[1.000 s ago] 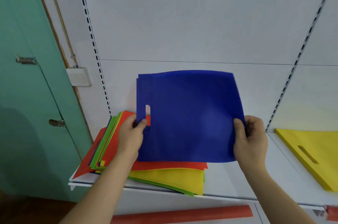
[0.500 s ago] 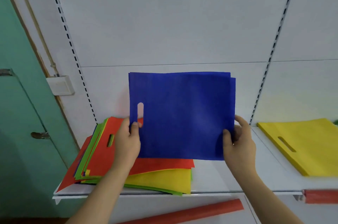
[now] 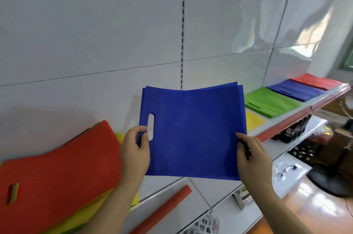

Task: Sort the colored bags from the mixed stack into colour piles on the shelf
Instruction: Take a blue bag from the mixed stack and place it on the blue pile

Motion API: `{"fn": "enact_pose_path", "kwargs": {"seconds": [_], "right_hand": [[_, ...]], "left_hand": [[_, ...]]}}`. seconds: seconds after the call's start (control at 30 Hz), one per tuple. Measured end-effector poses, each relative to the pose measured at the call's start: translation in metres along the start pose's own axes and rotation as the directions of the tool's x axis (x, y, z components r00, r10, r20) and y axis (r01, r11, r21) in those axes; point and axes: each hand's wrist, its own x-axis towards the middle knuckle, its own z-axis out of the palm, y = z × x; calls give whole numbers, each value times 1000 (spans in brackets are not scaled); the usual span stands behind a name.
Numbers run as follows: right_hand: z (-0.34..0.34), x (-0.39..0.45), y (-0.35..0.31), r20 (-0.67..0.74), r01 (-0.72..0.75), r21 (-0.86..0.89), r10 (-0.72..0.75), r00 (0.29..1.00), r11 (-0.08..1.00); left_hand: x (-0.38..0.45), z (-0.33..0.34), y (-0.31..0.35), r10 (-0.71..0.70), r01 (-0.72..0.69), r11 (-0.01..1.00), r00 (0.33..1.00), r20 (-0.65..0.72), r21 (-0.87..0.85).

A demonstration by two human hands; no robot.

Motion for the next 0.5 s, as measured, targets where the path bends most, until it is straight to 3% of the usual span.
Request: {"fn": "enact_pose_path", "kwargs": {"seconds": [0.23, 0.5], "right_hand": [[-105, 3, 72, -126, -90, -168, 69, 990, 982], [-227, 40, 175, -201, -164, -267, 112, 973, 950]], "left_hand": [[-46, 111, 56, 68, -64, 998, 975, 212, -29], [-102, 267, 132, 147, -128, 989, 936, 321, -77]]}}
